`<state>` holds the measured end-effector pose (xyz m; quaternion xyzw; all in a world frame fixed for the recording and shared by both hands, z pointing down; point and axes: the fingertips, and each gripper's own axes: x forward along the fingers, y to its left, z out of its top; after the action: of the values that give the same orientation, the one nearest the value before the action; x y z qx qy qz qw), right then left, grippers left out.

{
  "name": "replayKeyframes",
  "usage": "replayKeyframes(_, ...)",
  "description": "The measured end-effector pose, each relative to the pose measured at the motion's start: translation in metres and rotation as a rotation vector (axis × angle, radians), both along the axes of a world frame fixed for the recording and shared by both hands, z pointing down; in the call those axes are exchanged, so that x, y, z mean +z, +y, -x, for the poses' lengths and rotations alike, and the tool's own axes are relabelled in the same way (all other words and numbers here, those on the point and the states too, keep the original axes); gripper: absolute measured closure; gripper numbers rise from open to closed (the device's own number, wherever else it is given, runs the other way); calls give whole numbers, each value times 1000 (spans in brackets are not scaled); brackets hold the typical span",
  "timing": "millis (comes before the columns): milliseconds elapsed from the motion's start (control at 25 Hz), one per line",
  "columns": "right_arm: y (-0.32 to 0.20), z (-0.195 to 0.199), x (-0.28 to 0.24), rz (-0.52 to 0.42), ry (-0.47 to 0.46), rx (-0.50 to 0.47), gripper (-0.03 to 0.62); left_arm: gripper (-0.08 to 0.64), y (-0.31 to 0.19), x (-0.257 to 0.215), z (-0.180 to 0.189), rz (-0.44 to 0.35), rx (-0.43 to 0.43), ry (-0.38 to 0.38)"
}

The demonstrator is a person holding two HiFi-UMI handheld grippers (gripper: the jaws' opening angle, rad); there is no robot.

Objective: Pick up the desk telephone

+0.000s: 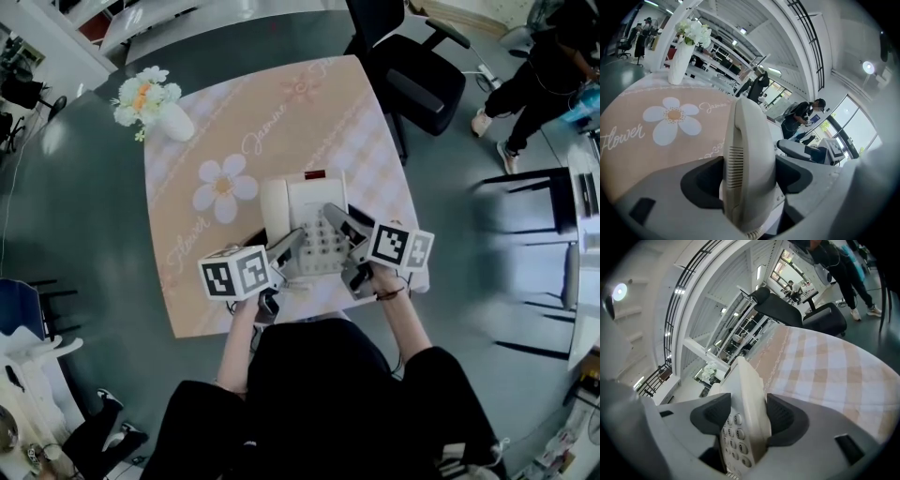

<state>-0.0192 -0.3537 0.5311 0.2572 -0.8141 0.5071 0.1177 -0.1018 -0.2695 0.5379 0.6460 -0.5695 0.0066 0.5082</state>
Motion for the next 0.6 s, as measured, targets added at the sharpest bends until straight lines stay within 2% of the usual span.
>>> replayKeyframes(600,19,-2,-53,-72,-45,2,365,233,18,-52,-3,-64,8,-33)
